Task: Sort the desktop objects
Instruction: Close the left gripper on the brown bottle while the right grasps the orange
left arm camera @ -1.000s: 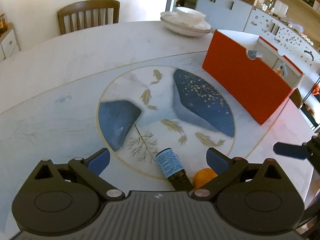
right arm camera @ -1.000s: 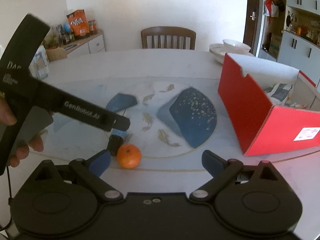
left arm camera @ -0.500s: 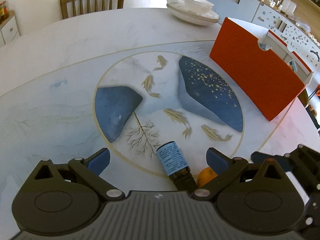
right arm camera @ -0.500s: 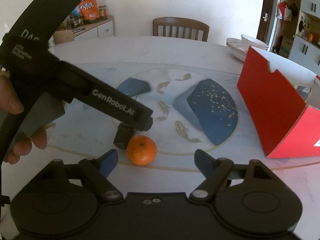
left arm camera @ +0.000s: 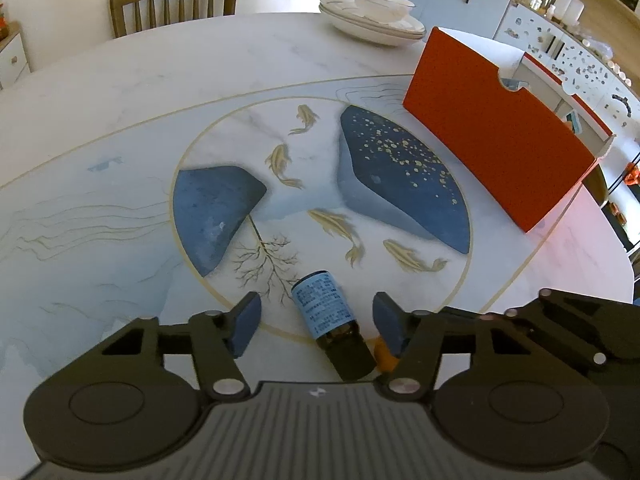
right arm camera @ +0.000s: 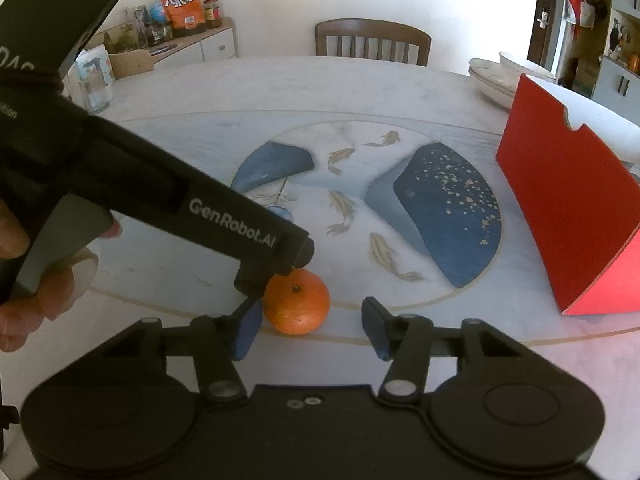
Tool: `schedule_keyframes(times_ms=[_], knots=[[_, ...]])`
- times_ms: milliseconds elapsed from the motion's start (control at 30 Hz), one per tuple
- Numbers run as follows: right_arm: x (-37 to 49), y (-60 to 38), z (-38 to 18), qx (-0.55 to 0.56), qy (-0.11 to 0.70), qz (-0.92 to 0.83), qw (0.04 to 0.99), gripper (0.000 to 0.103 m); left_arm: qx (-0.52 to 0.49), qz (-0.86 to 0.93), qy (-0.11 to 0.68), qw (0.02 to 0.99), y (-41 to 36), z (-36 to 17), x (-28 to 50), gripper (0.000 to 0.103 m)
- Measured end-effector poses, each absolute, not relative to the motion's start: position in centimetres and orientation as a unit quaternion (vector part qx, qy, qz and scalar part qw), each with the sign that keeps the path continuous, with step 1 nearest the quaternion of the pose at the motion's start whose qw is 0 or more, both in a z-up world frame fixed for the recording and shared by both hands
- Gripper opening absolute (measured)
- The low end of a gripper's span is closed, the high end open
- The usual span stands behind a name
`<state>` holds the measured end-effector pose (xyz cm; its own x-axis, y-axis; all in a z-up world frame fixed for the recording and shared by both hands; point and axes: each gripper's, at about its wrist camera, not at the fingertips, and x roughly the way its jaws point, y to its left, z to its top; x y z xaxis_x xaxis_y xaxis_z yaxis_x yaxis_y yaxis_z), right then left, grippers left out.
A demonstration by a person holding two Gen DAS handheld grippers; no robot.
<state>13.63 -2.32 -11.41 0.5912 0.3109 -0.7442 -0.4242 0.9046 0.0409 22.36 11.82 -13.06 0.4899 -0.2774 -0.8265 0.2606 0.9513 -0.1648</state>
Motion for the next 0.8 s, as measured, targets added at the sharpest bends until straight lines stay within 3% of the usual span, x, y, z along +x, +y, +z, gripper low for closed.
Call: schedule_keyframes(times_ms=[233, 567, 800], knots=[[13.7, -2.1, -11.1, -0.073, 0.4, 0.226, 0.885, 0.034, -0.011, -0.164, 0.486, 0.858, 11.5, -13.0, 22.3, 0.037], [13.4, -3.5, -10.5, -0.074, 0.396, 0.226, 0.887, 0.034, -0.015, -0.163, 0.486, 0.858, 11.1, -12.5, 22.0, 0.023], [13.3, -5.9, -10.1, -0.071, 0.396, 0.217, 0.889, 0.034, -0.013, -0.166, 0.485, 0.859, 10.3, -12.0, 21.9, 0.02]])
